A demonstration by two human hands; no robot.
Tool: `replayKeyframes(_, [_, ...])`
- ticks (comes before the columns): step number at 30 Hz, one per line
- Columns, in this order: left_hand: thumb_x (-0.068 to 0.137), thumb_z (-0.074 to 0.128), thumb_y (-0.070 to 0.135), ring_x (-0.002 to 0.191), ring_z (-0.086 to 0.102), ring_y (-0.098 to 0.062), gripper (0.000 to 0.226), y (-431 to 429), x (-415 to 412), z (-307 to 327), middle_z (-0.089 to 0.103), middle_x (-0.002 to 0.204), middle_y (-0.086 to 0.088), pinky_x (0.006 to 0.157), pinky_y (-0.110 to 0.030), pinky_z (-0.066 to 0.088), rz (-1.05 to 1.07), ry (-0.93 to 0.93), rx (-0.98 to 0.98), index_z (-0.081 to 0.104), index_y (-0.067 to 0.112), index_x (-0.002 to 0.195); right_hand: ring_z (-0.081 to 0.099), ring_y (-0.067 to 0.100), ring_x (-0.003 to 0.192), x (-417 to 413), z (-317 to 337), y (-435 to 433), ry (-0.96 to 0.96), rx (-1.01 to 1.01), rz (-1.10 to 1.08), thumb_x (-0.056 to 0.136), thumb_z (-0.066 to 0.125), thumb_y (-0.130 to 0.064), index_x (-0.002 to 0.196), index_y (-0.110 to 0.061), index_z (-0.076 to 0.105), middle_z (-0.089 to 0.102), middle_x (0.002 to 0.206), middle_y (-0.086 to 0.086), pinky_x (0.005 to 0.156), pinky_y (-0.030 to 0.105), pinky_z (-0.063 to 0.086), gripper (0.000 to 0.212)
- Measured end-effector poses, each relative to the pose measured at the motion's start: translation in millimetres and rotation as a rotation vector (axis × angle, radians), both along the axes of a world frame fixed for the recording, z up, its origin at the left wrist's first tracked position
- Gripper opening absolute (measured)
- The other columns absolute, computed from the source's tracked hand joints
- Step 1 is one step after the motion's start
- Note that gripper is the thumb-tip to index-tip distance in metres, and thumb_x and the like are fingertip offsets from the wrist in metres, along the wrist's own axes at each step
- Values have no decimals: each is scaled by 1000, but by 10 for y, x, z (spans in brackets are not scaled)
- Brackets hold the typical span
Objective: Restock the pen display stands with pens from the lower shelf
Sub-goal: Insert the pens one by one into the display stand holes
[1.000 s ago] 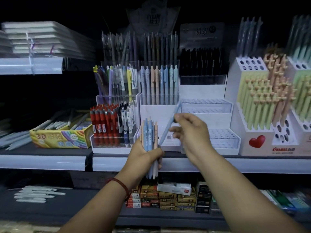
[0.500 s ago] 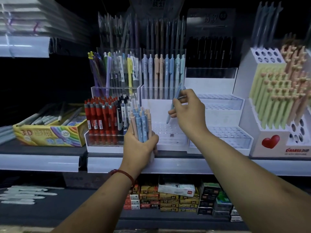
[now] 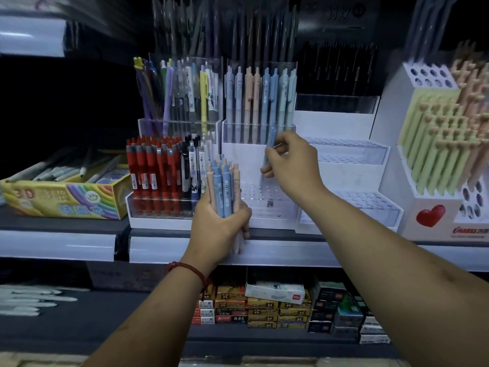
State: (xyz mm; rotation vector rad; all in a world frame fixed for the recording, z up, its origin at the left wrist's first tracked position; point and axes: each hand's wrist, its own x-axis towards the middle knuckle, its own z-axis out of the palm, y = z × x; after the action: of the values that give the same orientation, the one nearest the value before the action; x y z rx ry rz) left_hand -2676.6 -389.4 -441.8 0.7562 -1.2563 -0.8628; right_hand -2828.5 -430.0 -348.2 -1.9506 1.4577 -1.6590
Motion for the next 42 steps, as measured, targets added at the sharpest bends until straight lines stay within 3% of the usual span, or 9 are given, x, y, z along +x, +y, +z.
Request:
replayKeyframes(8, [73, 71, 11, 50, 58, -29, 30, 24, 3, -39, 61, 62, -12, 53, -38, 53, -7, 49, -15, 58, -3, 96, 72, 26, 63, -23, -93, -110, 201, 102, -74, 91, 64, -9, 80, 4, 67, 70, 64, 18, 67, 46, 62, 17])
replayKeyframes(12, [68, 75, 18, 50, 58, -29, 37, 27, 9, -37, 61, 61, -14, 52, -37, 54, -23, 46, -18, 58, -2, 95, 69, 37, 64, -3, -78, -166, 279, 132, -115, 88, 62, -11, 67, 13, 61, 68, 66, 29, 62, 50, 61, 31])
replayKeyframes(14, [72, 72, 12, 50, 58, -29, 25, 27, 12, -37, 61, 61, -14, 53, -39, 55, -21, 31, -21, 59, 2, 91, 70, 36, 63, -1, -58, -176, 308, 149, -129, 90, 62, -12, 61, 11, 57, 68, 67, 30, 63, 49, 62, 37])
replayKeyframes(18, [74, 70, 10, 50, 58, -30, 20, 34, 12, -34, 60, 62, -14, 53, -41, 56, -24, 10, -19, 59, 7, 90, 70, 42, 71, -15, -74, -157, 273, 199, -106, 92, 62, -13, 70, 16, 61, 68, 77, 34, 70, 49, 62, 37])
replayKeyframes(24, [76, 74, 15, 50, 59, -30, 29, 32, 31, -29, 62, 60, -12, 53, -42, 56, -34, -19, -3, 58, 0, 95, 68, 16, 73, 76, -77, 338, 120, 30, -4, 93, 69, -18, 91, -10, 72, 72, 81, 1, 70, 30, 55, 9])
replayKeyframes(29, [77, 78, 13, 46, 61, -32, 39, 66, 32, 10, 62, 60, -13, 46, -37, 54, 21, -55, -18, 55, -7, 101, 68, 27, 66, 258, -54, 739, -60, 44, 343, 89, 78, -19, 94, -16, 72, 70, 80, 9, 58, 30, 54, 8])
replayKeyframes(32, [78, 80, 13, 53, 64, -27, 37, 77, 36, 24, 64, 65, -9, 50, -34, 54, 42, -78, -17, 58, -2, 104, 68, 29, 69, 303, -6, 791, -29, 8, 344, 85, 82, -23, 96, -23, 72, 68, 80, 5, 63, 35, 58, 14])
replayKeyframes(36, [65, 81, 36, 63, 66, -29, 48, 65, 49, 17, 66, 71, -18, 59, -43, 55, 51, -98, 6, 62, 6, 97, 68, 21, 67, 372, 89, 792, 90, 71, 282, 81, 86, -23, 79, -17, 72, 67, 70, -1, 62, 31, 54, 15])
replayKeyframes(42, [70, 79, 22, 71, 68, -22, 33, 91, 41, 43, 70, 78, -9, 67, -39, 58, 44, -86, 7, 63, 16, 98, 60, 7, 49, 452, 214, 791, 97, 168, 245, 88, 79, -17, 70, -10, 71, 69, 64, 4, 54, 23, 47, 20])
